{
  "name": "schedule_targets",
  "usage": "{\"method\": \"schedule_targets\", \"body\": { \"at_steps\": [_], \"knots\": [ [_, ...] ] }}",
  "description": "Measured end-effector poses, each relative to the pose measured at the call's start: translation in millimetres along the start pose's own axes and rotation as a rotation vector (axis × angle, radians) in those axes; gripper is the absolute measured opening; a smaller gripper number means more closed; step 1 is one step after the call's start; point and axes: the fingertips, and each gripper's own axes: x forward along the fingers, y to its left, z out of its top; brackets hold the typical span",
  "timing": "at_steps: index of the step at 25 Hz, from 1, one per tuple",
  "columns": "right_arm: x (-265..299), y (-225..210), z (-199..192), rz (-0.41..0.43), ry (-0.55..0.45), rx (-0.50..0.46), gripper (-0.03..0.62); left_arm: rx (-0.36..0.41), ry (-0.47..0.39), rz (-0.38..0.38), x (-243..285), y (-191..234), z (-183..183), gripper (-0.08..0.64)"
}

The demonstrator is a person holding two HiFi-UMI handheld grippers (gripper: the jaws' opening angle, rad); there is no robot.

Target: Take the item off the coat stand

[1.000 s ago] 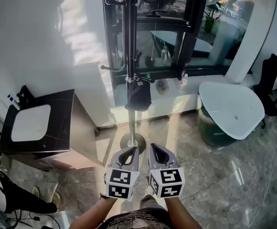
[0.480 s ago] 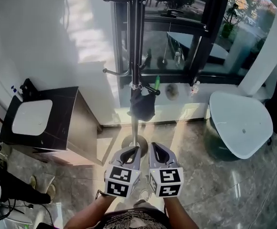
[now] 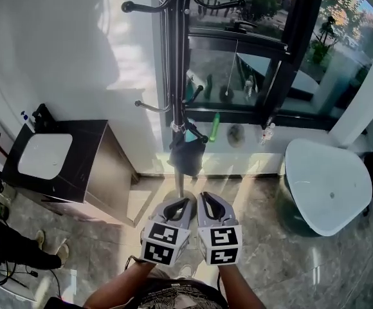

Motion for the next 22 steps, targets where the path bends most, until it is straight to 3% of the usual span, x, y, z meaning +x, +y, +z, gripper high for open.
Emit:
{"method": "schedule_targets", "body": {
  "at_steps": [12,22],
  "knots": [
    [39.4,-16.5,2.4,0.038,0.021,-0.066,0.060,-0.029,-0.003,0.070,18.3,22.3,1.3,0.006],
    [90.9,-31.0,2.9,0.043,0.053,-0.077,0.128,-0.008,0.009,0.101,33.9,51.0,5.5,0.006]
  ]
}}
